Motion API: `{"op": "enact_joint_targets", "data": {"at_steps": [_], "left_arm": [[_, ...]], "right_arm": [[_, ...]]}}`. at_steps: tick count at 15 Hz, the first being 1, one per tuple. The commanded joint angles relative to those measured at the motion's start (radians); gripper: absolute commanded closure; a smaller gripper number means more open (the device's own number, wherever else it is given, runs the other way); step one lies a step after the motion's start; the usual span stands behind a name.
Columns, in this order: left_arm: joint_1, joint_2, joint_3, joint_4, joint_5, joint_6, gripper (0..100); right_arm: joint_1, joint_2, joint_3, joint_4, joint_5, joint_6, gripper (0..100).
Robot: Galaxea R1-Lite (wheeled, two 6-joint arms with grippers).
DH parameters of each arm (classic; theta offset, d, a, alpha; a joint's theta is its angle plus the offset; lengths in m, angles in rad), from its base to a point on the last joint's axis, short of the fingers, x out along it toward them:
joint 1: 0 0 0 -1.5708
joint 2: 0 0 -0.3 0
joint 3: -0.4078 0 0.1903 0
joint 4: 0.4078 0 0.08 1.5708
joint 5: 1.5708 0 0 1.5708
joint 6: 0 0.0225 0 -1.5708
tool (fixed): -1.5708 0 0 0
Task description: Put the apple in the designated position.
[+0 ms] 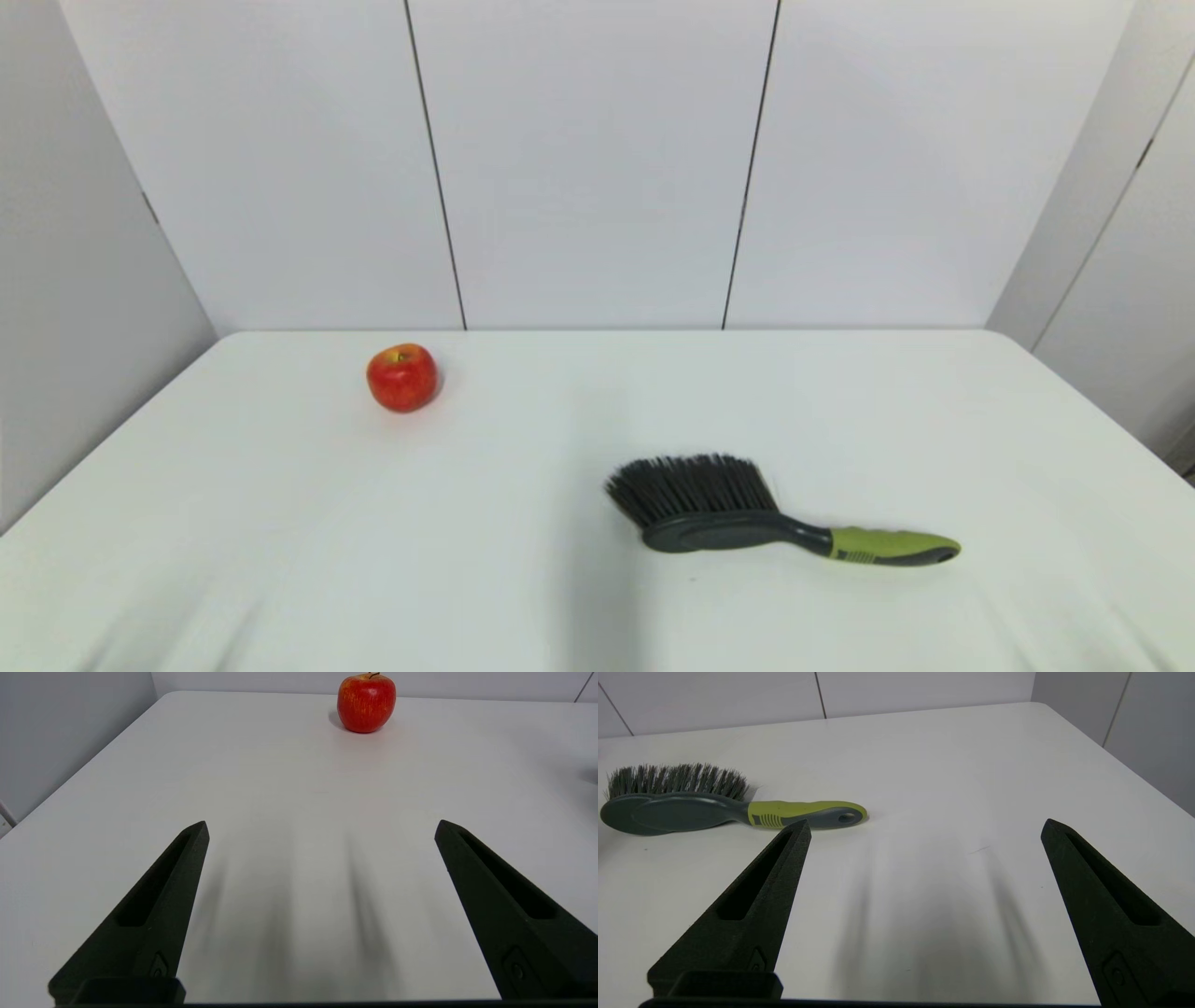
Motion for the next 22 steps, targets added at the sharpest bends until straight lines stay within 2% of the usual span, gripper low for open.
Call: {"op": "enact_joint_targets", "data": {"at_steps": [1,7,9,14,17,19,22], "left_arm": [[0.000,0.000,0.000,0.000,0.000,0.000,0],[0.001,0.001,0.000,0.000,0.002,-0.002,0],[0.000,0.050,-0.031,0.000,0.000,0.066,0],[-0.017,0.435,-0.313,0.000,-0.021,0.187,0],[-0.077,0.764,-0.528,-0.003,-0.024,0.268,0],[-0.128,0.975,-0.617,-0.089,-0.027,0.299,0],[-0.134,1.281,-0.649,-0.364,-0.132,0.352,0]], "right_arm": [[0.000,0.001,0.012,0.000,0.000,-0.001,0],[0.000,0.001,0.012,0.000,0.000,-0.001,0],[0.000,0.001,0.011,0.000,0.000,-0.001,0],[0.000,0.001,0.012,0.000,0.000,-0.001,0],[0.000,0.001,0.012,0.000,0.000,-0.001,0],[0.000,0.001,0.012,0.000,0.000,-0.001,0],[0.000,0.001,0.012,0.000,0.000,-0.001,0]]}}
